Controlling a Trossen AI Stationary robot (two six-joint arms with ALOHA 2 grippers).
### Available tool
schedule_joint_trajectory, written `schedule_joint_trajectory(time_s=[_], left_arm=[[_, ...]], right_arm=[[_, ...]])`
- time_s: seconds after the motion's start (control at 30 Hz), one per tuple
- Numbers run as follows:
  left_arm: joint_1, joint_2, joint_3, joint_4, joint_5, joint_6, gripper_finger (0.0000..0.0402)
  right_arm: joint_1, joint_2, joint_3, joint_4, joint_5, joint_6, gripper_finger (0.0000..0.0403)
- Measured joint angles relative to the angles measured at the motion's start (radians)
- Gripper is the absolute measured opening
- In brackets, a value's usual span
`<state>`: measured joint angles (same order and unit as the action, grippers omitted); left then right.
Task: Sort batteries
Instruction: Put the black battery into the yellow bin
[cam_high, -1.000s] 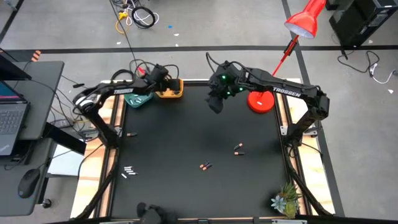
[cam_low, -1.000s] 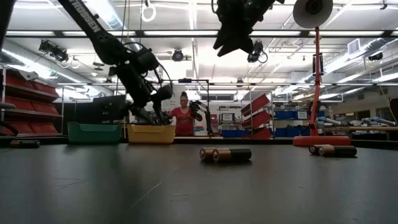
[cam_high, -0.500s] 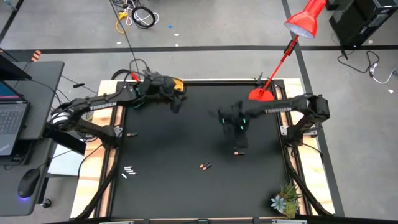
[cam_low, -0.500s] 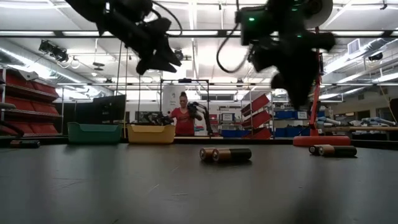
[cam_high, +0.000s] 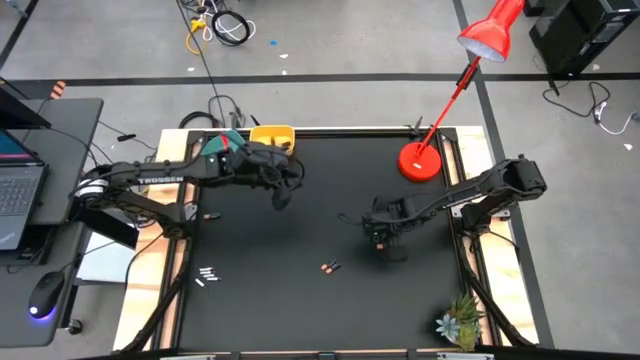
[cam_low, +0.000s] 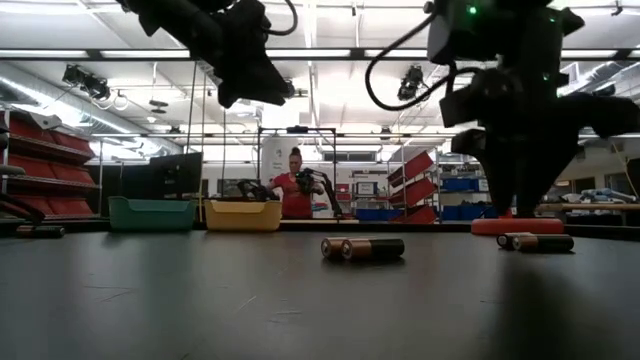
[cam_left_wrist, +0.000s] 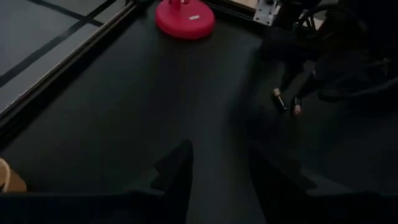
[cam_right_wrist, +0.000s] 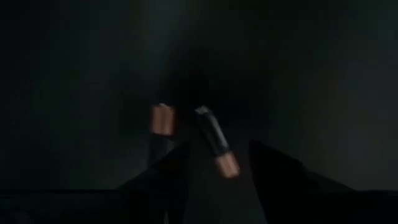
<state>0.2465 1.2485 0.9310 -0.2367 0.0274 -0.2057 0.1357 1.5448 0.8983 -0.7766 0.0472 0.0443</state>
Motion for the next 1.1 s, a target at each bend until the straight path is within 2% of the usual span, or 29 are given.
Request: schedule_joint_trajectory(time_s=[0.13, 0.6, 0.7, 0.87, 1.1], left_arm=[[-0.025, 0.0, 0.0, -0.015, -0.009, -0.013, 0.0161], [-0.038, 0.0, 0.0, -0.028, -0.066, -0.034, 0.0161], [-0.038, 0.0, 0.0, -0.028, -0.083, -0.035, 0.0161], [-0.038, 0.0, 0.0, -0.029, -0.112, -0.036, 0.0161], [-0.037, 0.0, 0.0, -0.032, -0.139, -0.056, 0.0161]], right_arm=[[-0.004, 0.0, -0.015, 0.004, 0.019, -0.01, 0.0169], [-0.041, -0.003, -0.149, 0.141, -0.033, -0.053, 0.0166], [-0.042, -0.005, -0.174, 0.156, -0.034, -0.067, 0.0141], [-0.051, -0.006, -0.187, 0.171, -0.074, -0.107, 0.004], [-0.089, 0.006, -0.109, 0.097, -0.075, -0.107, 0.004]])
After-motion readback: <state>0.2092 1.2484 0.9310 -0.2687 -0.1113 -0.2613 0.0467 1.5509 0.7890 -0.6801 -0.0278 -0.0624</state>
